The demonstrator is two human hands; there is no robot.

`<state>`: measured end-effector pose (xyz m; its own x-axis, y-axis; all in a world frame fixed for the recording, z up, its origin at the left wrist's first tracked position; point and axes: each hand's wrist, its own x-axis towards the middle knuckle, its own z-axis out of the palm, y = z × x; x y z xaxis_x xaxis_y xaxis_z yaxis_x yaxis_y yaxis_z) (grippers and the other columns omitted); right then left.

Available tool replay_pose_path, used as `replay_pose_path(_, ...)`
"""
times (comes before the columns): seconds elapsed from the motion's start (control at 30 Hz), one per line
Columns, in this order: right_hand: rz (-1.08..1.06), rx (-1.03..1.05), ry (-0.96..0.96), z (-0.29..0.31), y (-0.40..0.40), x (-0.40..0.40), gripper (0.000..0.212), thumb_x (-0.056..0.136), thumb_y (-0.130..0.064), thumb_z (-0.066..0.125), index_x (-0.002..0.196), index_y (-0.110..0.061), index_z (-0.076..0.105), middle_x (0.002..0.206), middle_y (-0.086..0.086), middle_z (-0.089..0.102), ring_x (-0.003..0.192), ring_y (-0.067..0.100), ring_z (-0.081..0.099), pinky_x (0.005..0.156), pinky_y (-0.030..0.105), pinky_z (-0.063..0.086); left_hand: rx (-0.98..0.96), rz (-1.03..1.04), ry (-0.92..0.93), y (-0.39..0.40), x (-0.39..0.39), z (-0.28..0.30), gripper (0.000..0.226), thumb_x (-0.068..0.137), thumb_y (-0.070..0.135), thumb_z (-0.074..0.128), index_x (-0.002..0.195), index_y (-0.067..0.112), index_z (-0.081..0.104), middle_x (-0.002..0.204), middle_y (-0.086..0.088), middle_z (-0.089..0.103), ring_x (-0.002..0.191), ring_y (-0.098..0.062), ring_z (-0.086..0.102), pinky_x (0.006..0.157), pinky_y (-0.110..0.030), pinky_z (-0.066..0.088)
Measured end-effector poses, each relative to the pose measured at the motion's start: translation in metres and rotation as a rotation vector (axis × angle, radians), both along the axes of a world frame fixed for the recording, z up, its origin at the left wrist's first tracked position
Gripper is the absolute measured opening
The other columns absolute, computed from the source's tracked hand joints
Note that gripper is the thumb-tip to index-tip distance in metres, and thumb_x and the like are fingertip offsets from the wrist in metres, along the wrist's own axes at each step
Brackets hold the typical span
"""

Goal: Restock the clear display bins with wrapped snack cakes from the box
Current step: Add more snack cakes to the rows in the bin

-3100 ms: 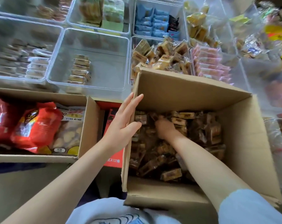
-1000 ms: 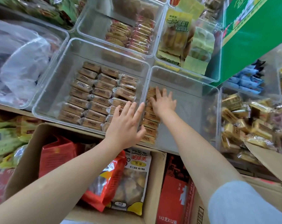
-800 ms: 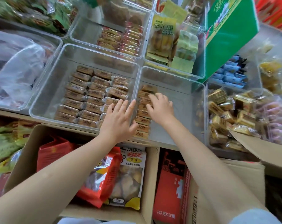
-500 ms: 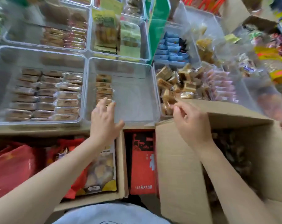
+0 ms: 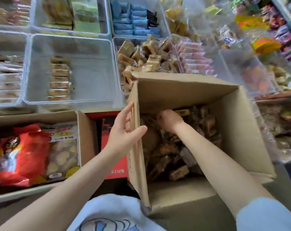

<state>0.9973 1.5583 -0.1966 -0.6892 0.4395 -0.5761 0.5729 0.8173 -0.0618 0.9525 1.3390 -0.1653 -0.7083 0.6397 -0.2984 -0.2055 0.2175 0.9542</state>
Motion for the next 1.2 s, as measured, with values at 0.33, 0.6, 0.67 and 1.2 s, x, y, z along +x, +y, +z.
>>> replay_pose_path(0.33,0.133,0.202,-0.097,-0.085,0.006,-0.014,0.038,0.102,-0.006,0.039,0.131,-0.014,0.062,0.135,0.01,0.061,0.122,0.028,0.06,0.092,0.037,0.051,-0.001,0.093,-0.017,0.011,0.013,0.003,0.079,0.069,0.052,0.067,0.143,0.058,0.04,0.147,0.023,0.047,0.134,-0.007,0.047,0.107,-0.045,0.049)
replay_pose_path(0.6,-0.258,-0.205,0.134,-0.044,0.038,0.007,0.025,0.089,-0.035,0.068,0.099,-0.012,0.069,0.093,0.004,0.067,0.09,0.023,0.066,0.072,0.029,0.05,0.004,0.096,-0.018,0.012,0.014,0.006,0.085,0.065,0.057,0.067,0.145,0.055,0.039,0.151,0.023,0.043,0.136,-0.007,0.044,0.107,-0.039,0.047)
replay_pose_path(0.67,-0.481,-0.509,0.249,-0.007,0.037,0.016,0.023,0.093,-0.033,0.063,0.091,-0.011,0.071,0.081,0.004,0.068,0.073,0.019,0.063,0.064,0.03,0.047,0.009,0.081,-0.028,0.011,0.013,0.006,0.085,0.064,0.059,0.067,0.144,0.057,0.038,0.151,0.024,0.042,0.137,-0.007,0.043,0.108,-0.041,0.046)
replay_pose_path(1.2,-0.399,-1.039,0.583,0.128,-0.122,-0.049,0.039,0.084,-0.032,0.058,0.11,-0.003,0.064,0.063,0.002,0.058,0.056,0.014,0.049,0.054,0.026,0.04,0.042,0.05,0.766,-0.092,-0.078,0.069,0.092,0.069,0.051,0.08,0.149,0.038,0.036,0.153,0.008,0.035,0.139,-0.016,0.039,0.109,-0.034,0.04)
